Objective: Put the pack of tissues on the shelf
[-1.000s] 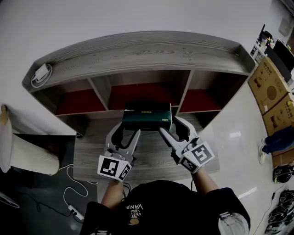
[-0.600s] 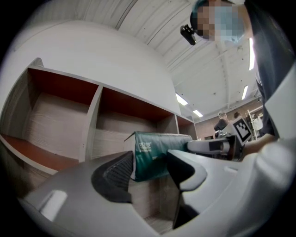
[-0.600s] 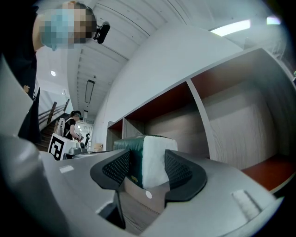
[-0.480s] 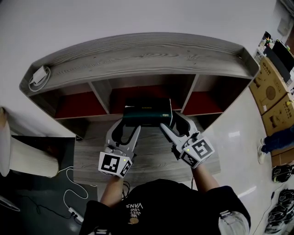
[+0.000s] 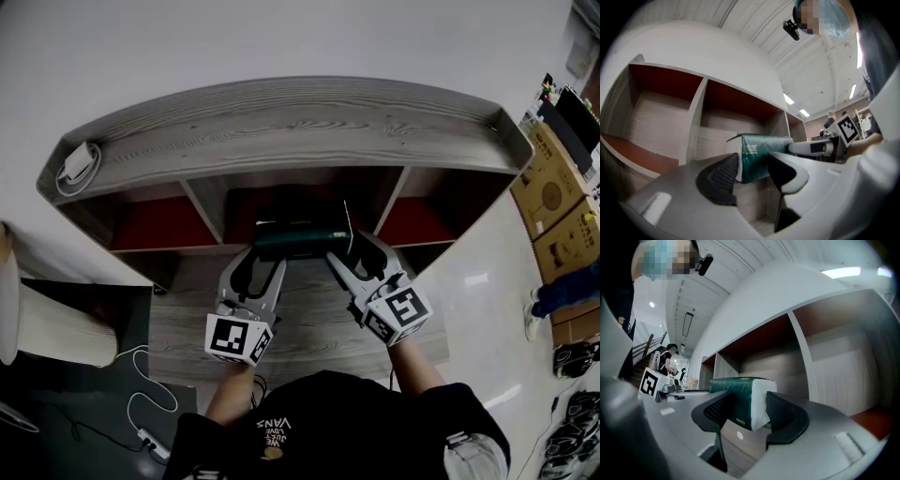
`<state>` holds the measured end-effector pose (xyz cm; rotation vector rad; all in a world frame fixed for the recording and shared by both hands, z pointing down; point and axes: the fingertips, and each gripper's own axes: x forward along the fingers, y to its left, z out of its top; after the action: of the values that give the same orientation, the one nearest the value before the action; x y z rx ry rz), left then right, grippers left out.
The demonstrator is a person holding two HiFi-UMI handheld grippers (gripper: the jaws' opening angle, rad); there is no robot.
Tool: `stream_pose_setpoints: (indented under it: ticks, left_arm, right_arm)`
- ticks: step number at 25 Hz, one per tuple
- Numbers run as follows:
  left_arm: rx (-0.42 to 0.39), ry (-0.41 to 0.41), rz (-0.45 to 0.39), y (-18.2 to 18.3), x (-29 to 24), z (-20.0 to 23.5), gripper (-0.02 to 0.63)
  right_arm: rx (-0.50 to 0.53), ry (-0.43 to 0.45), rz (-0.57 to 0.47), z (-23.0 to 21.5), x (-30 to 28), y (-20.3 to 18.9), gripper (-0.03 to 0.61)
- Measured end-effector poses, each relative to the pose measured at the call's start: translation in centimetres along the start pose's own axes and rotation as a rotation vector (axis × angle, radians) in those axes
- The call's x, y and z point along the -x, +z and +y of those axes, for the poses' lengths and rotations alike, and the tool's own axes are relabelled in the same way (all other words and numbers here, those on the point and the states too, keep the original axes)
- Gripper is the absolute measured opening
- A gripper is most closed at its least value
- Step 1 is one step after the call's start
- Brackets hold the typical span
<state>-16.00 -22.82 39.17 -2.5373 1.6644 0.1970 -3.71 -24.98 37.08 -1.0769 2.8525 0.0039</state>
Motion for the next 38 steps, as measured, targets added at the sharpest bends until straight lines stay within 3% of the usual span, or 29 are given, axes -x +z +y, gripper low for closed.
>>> stream_pose_setpoints:
  ticks: [8,21,27,32,38]
  left_arm:
    - [-0.038,0.022,0.008,-0.3,-1.0,0.9,0.244]
    - [0.008,0.05,-0.001,-0.9,-2.3,2.3,0.244]
    - [-0.009,0.017,-0.011,-0.6,-2.0,1.8,0.244]
    - [-0.013,0.037,-0.003,-0.6,-1.4,1.7,0.245]
    - [-0.01,0.088,0.006,-0.4,0.0,1.8,0.244]
  right_arm:
    - [-0.018,-0.033,-0.02,-0.9,-1.2,-0.5,0.232]
    - [-0.024,-0.073,-0.039,-1.6,-2.5,-0.9,0.232]
    - [-0.047,-0.118,-0.068,-1.8,-1.3,-0.2,0.232]
    - [-0.047,-0.12,-0.082,-1.4,-0.2,-0.2,0.232]
    - [-0.073,-0.125,-0.014,-0.3,0.5,-1.1,0.232]
